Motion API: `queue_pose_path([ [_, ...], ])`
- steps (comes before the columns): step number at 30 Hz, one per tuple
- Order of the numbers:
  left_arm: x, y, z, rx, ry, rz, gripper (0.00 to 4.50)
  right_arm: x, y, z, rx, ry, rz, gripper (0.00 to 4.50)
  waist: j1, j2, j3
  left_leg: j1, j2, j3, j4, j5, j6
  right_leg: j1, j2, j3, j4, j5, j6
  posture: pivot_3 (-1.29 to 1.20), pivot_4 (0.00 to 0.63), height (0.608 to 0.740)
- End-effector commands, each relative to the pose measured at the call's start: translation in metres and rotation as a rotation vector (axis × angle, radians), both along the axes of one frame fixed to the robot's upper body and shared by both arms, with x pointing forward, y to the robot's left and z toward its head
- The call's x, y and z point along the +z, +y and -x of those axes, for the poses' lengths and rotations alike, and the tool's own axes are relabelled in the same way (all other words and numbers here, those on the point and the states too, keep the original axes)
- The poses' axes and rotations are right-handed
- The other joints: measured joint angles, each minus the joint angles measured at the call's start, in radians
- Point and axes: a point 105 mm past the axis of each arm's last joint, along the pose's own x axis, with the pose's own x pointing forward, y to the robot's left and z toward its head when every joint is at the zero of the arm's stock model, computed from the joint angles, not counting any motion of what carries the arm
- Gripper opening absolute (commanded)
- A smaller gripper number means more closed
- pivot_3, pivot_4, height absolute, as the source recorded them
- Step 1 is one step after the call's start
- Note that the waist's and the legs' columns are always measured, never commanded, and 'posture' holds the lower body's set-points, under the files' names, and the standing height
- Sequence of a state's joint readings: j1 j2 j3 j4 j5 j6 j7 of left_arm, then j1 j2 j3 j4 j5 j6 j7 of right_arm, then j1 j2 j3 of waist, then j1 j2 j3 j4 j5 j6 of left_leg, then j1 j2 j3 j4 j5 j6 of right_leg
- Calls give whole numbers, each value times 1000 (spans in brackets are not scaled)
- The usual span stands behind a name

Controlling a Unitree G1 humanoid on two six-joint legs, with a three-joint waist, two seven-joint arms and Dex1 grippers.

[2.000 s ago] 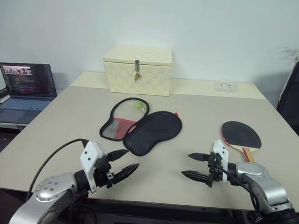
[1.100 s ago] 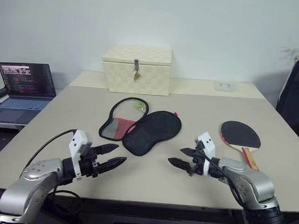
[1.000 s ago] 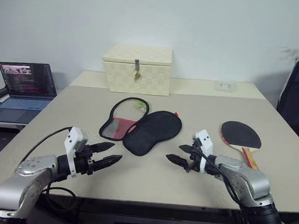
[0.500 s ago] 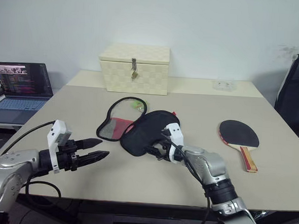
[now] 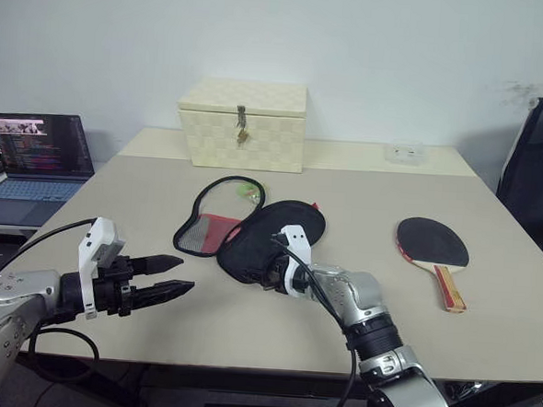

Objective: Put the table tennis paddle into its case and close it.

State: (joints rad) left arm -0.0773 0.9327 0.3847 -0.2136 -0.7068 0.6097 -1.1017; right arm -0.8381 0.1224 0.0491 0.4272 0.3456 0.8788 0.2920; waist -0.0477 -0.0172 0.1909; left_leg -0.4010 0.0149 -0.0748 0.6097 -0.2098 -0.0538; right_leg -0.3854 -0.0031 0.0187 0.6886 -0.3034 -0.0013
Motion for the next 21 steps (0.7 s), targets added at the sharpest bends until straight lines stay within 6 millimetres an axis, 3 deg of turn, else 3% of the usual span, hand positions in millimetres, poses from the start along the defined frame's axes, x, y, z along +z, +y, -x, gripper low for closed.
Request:
queue_pose_path([
  [1, 13, -2, 3, -10, -54, 3, 3298, 15, 13, -4, -27, 23, -67, 4106, 3, -1, 0, 0, 0, 0, 0, 0, 0, 0, 0, 0, 1, 0, 0, 0, 150, 740],
  [3, 13, -3, 2, -14, -58, 3, 3298, 16, 17, -2, -14, 39, -77, 3582, 3, -1, -1, 0, 0, -1, 1, 0, 0, 0, 0, 0, 1, 0, 0, 0, 150, 740],
  [13, 13, -10, -1, -38, -74, 10, 3298, 14, 30, 13, 37, 105, -103, 77, -5, -1, 0, -1, 0, 0, 0, 0, 0, -2, 0, 0, 3, -1, -1, 0, 150, 740],
  [21, 12, -15, -1, -57, -79, 14, 3298, 13, 28, 19, 47, 131, -111, 31, -5, -1, 0, 0, 0, 0, 0, 0, 0, -2, 0, 0, 4, -1, -1, 0, 150, 740],
])
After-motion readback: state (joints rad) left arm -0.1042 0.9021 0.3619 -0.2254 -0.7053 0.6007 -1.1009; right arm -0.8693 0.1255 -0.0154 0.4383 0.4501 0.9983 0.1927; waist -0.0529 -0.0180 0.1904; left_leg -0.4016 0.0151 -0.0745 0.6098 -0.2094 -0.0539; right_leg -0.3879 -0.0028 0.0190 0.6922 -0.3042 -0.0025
